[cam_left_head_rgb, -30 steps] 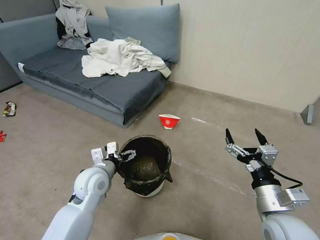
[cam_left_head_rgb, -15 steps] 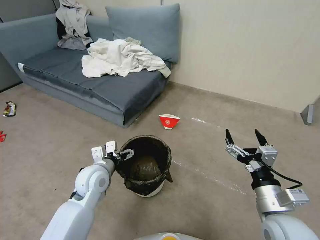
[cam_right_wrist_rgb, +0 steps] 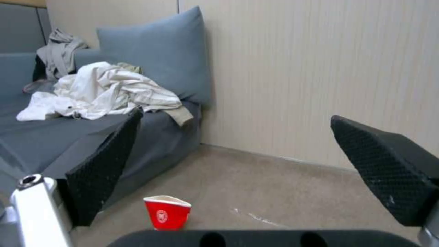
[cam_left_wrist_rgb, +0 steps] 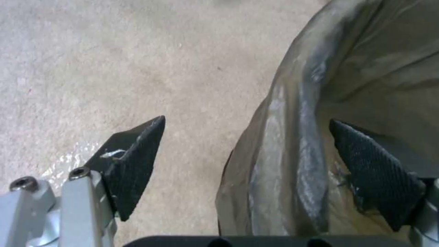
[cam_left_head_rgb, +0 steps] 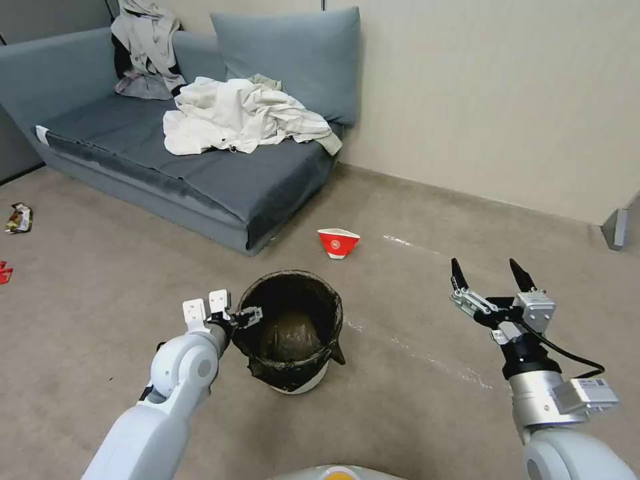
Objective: Pick up the trash can from the floor.
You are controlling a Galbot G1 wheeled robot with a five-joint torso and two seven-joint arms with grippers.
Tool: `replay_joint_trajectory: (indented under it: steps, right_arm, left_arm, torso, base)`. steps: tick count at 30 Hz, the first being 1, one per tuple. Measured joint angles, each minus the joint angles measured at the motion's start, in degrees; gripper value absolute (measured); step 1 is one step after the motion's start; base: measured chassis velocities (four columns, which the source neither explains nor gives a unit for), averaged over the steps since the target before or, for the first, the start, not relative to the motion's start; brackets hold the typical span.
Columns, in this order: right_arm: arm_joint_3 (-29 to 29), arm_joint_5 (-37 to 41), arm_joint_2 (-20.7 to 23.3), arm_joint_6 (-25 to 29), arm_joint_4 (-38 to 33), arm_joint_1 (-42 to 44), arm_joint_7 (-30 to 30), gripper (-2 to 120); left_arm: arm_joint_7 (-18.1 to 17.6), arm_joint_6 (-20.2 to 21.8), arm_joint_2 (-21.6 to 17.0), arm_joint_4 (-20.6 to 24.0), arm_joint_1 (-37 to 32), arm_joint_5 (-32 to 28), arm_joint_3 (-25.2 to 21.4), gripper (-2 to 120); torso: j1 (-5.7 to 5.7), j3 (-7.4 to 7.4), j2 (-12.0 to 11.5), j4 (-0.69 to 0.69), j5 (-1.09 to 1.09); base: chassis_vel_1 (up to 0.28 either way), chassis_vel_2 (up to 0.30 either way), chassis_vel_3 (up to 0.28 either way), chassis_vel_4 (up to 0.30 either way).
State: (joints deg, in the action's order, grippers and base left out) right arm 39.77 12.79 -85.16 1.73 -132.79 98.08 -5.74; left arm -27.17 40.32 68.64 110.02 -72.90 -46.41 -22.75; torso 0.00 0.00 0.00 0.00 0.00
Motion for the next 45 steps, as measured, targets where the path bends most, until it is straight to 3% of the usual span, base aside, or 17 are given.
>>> replay_joint_trajectory:
  steps: [4, 10, 12, 14, 22, 24, 27, 28, 45]
  right_arm:
    - [-0.02, 0.0, 0.02, 0.09, 0.01, -0.02, 0.01, 100]
    - [-0.02, 0.0, 0.1, 0.28, 0.07, -0.01, 0.09, 100]
    - [-0.02, 0.0, 0.1, 0.28, 0.07, -0.01, 0.09, 100]
    - [-0.02, 0.0, 0.09, 0.33, 0.08, -0.01, 0.13, 100]
    - [-0.01, 0.0, 0.0, 0.76, 0.12, 0.23, 0.15, 100]
    - [-0.01, 0.0, -0.01, 0.95, 0.11, 0.35, 0.17, 100]
    - [0.0, 0.01, 0.01, 1.05, 0.09, 0.44, 0.18, 100]
    - [0.01, 0.01, 0.04, 1.18, 0.05, 0.55, 0.18, 100]
    - [0.09, 0.06, 0.39, 1.79, -1.16, 1.56, 0.44, 100]
  left_arm:
    - [0.0, 0.22, 0.13, -0.22, -0.27, 0.26, -0.01, 88]
    - [-0.01, 0.9, 0.44, -0.26, -0.76, 0.47, -0.11, 69]
    - [-0.01, 0.91, 0.46, -0.25, -0.78, 0.48, -0.12, 69]
    - [-0.02, 0.98, 0.57, -0.14, -1.0, 0.5, -0.16, 55]
    - [-0.01, 1.02, 0.65, 0.12, -1.56, 0.63, -0.26, 30]
    - [-0.01, 1.04, 0.74, 0.33, -1.87, 0.67, -0.25, 18]
    - [-0.01, 1.05, 0.84, 0.44, -2.06, 0.73, -0.26, 13]
    - [0.08, 1.07, 1.01, 0.53, -2.27, 0.77, -0.26, 5]
    - [0.1, 1.02, 2.44, 3.15, -5.13, 0.92, -1.66, 3]
  torso:
    - [0.0, 0.0, 0.0, 0.0, 0.0]
    - [0.0, 0.0, 0.01, 0.0, 0.02]
    - [0.0, 0.0, 0.0, 0.0, 0.02]
    - [0.0, 0.0, 0.0, 0.0, 0.02]
    - [0.0, -0.01, 0.01, 0.0, 0.01]
    - [0.0, -0.01, 0.0, 0.0, 0.01]
    - [0.0, -0.01, 0.01, 0.0, 0.01]
    - [0.0, -0.01, 0.01, 0.0, 0.01]
    - [0.0, 0.0, 0.01, 0.0, -0.03]
  base:
    - [0.0, 0.0, 0.0, 0.0]
    - [0.0, 0.0, 0.0, 0.0]
    - [0.0, 0.0, 0.0, 0.0]
    - [0.0, 0.0, 0.0, 0.0]
    - [0.0, 0.0, 0.0, 0.0]
    - [0.0, 0.0, 0.0, 0.0]
    - [0.0, 0.0, 0.0, 0.0]
    - [0.0, 0.0, 0.0, 0.0]
    - [0.0, 0.0, 0.0, 0.0]
